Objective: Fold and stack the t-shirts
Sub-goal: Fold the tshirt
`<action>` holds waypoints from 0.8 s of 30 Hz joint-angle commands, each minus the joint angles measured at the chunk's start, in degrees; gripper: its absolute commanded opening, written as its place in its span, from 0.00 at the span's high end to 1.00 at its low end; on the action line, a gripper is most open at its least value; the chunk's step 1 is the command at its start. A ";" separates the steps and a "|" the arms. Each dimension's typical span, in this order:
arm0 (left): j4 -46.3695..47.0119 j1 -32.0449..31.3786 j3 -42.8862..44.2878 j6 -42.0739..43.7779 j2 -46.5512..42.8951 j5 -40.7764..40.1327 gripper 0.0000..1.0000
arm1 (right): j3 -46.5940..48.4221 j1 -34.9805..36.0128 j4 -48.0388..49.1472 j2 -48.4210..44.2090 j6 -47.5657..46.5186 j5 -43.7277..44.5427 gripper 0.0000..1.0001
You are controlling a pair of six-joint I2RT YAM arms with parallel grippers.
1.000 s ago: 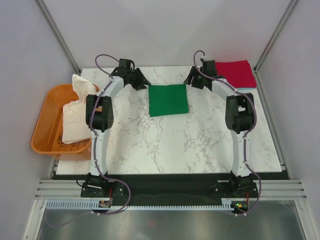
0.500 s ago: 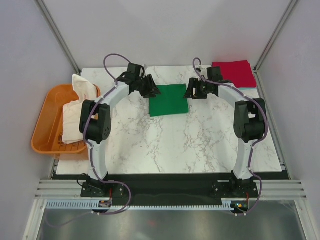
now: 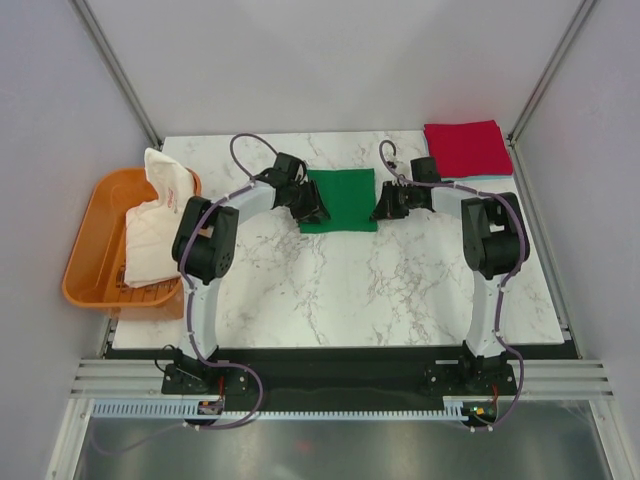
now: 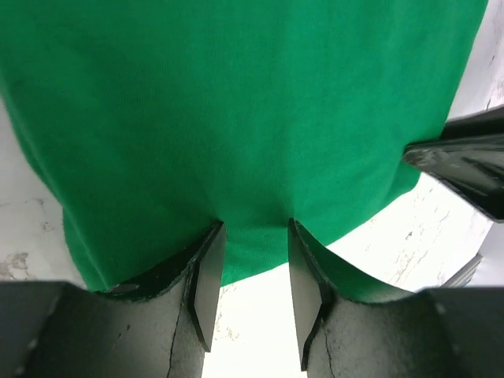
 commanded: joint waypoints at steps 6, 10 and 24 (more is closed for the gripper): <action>-0.16 0.14 -10.66 -4.23 -3.01 -10.40 0.53 | -9.61 -0.16 7.01 -3.11 2.09 0.68 1.00; -0.08 -0.56 -16.38 -7.05 -7.93 -11.19 0.53 | -14.80 -0.07 8.86 -7.25 3.76 -0.46 1.00; -0.25 -1.10 -18.44 -8.29 -24.47 -4.34 0.52 | -24.57 0.11 3.69 -19.29 4.82 3.57 0.44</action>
